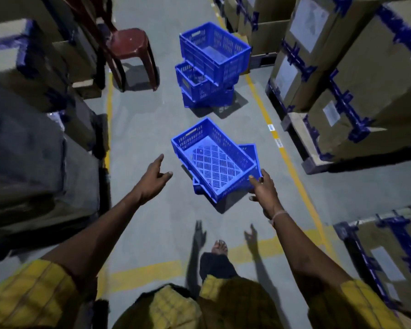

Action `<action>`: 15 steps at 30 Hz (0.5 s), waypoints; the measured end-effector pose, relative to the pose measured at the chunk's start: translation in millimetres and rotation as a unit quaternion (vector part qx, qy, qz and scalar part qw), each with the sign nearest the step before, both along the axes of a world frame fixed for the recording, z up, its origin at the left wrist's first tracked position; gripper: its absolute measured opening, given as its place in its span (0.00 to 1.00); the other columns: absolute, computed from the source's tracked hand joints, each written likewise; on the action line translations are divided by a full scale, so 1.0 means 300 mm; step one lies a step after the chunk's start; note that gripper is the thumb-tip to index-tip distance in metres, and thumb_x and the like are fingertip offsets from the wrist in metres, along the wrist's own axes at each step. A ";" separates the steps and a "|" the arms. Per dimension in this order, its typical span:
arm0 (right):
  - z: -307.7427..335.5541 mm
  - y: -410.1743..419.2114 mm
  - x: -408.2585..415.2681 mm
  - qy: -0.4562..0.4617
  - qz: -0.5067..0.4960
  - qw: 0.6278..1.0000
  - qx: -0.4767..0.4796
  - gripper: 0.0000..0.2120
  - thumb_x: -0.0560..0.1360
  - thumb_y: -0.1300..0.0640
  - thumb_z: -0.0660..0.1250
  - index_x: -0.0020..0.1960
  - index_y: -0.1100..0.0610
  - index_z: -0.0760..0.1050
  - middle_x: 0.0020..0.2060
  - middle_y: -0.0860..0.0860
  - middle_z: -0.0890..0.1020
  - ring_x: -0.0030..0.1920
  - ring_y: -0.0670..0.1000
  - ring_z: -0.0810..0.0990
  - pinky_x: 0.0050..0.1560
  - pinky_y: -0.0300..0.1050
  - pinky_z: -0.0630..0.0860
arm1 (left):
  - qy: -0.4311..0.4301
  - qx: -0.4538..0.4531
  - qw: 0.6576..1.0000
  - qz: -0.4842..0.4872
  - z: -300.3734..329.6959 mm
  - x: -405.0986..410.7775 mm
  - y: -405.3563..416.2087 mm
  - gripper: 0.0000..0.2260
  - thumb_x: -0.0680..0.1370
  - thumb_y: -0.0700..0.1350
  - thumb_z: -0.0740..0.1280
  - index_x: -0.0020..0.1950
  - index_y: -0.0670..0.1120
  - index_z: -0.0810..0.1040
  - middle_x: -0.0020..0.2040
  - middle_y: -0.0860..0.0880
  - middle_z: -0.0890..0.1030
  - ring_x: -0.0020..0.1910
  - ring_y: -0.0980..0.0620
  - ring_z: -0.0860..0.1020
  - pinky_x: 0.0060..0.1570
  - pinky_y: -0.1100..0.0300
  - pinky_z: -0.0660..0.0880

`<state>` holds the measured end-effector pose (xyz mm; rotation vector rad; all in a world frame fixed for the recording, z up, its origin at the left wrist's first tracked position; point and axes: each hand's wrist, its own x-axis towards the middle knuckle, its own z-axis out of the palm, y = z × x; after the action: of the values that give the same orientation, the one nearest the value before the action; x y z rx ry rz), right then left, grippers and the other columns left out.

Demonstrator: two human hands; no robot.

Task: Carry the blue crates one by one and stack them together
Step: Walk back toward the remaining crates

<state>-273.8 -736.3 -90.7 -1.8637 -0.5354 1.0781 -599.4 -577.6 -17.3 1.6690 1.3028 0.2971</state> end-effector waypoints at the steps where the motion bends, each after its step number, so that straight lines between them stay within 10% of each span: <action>1: 0.008 0.051 0.007 0.002 -0.008 1.000 -0.007 0.33 0.72 0.35 0.66 0.74 0.40 0.63 0.69 0.50 0.71 0.57 0.55 0.81 0.44 0.54 0.84 | 0.009 -0.004 1.000 -0.010 0.006 0.032 0.080 0.33 0.82 0.50 0.65 0.83 0.51 0.51 0.82 0.47 0.55 0.61 0.50 0.77 0.66 0.44 0.74; 9: -0.027 0.379 0.048 0.011 -0.107 0.993 -0.041 0.34 0.75 0.41 0.67 0.77 0.41 0.58 0.67 0.50 0.69 0.57 0.56 0.80 0.47 0.55 0.83 | 0.011 0.002 0.993 -0.118 -0.015 0.242 0.578 0.20 0.83 0.39 0.62 0.61 0.65 0.63 0.59 0.68 0.65 0.48 0.74 0.78 0.52 0.63 0.75; 15: -0.184 0.593 -0.001 -0.009 -0.198 0.979 -0.053 0.34 0.74 0.39 0.65 0.77 0.40 0.58 0.67 0.48 0.68 0.59 0.54 0.80 0.59 0.61 0.79 | 0.064 0.016 0.973 -0.219 -0.253 0.315 0.994 0.29 0.82 0.43 0.65 0.81 0.46 0.57 0.77 0.45 0.63 0.69 0.47 0.73 0.66 0.55 0.70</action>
<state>-274.1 -558.2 -146.1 -1.9673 -0.1065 0.8354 -505.0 -279.3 -93.1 1.9763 0.9868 -0.0544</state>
